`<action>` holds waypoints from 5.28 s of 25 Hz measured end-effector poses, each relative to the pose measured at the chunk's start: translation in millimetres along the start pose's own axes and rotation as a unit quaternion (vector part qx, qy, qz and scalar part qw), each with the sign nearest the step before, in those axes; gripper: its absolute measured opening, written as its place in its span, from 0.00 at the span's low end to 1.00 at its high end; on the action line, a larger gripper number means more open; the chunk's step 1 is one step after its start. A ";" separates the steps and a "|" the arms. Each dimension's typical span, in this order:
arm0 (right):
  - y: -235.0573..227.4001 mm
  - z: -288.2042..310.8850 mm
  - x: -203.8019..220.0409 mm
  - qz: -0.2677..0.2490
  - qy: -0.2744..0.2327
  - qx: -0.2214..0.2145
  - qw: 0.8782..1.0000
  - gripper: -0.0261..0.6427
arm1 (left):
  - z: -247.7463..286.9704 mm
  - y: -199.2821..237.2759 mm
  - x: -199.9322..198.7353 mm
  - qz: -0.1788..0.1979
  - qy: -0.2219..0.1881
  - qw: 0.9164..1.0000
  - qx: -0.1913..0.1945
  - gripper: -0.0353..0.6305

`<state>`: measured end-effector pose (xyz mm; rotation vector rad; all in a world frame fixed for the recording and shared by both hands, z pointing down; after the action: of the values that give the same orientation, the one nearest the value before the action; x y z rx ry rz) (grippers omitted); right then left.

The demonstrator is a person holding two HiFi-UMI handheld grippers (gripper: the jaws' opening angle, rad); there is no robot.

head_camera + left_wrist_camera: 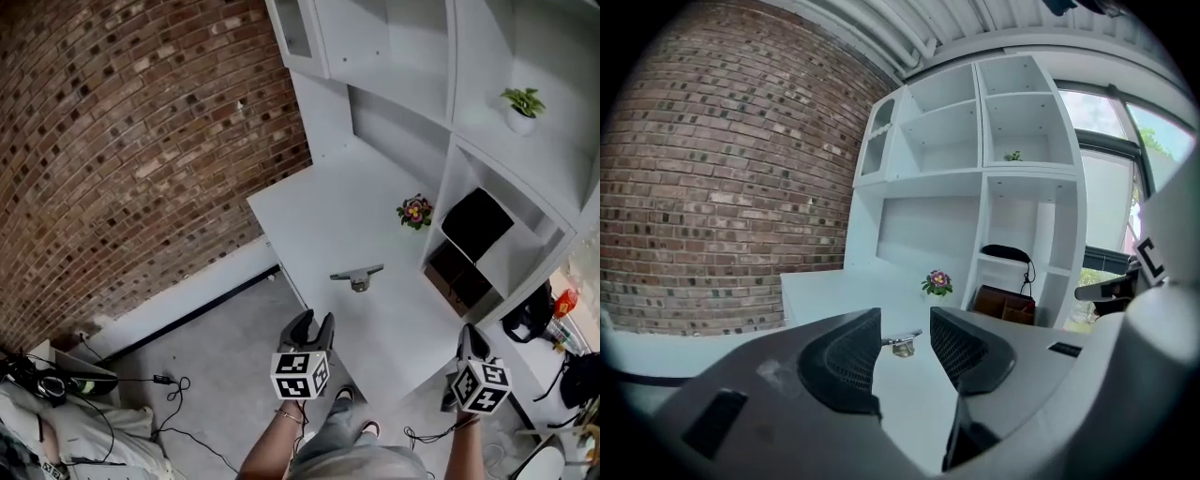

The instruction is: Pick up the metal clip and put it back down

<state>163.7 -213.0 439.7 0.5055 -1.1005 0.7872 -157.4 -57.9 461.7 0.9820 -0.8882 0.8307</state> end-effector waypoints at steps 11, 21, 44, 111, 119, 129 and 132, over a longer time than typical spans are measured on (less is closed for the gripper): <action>16.0 32.1 -1.5 -0.005 0.022 0.001 1.000 0.04 | 46.8 21.5 -0.1 0.020 0.035 0.999 0.025 0.30; 12.5 40.0 3.8 0.001 0.043 0.023 0.999 0.04 | 108.7 19.0 14.2 0.148 0.139 0.973 0.110 0.30; -8.0 24.3 59.0 0.055 0.121 0.105 0.986 0.04 | 237.2 7.0 90.8 0.526 0.291 0.776 0.191 0.26; 101.2 61.3 -58.1 -0.085 -0.049 -0.069 0.993 0.04 | -29.0 19.7 -27.7 -0.025 0.002 0.993 -0.118 0.09; 89.5 46.5 -44.9 -0.062 -0.040 -0.040 0.996 0.04 | -22.0 22.0 -28.0 0.000 0.023 0.995 -0.101 0.09; 52.3 30.9 -31.4 -0.023 -0.024 0.041 0.999 0.04 | 58.6 -3.9 -26.0 0.122 0.091 0.988 -0.017 0.09; 39.6 29.5 -25.0 -0.013 -0.014 0.066 0.998 0.04 | 84.9 -13.5 -24.3 0.145 0.108 0.983 0.011 0.09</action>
<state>109.9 -216.5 427.4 0.6423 -1.0713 0.8355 -175.2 -145.4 459.9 0.7715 -0.8455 1.1740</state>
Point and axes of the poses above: the fingertips, and each gripper's own axes: z forward along the fingers, y to its left, x out of its underside, the point moved 7 cm from there along -z, backward along the fingers, and after that the axes turned 10 degrees about -z, right-handed, at the moved point
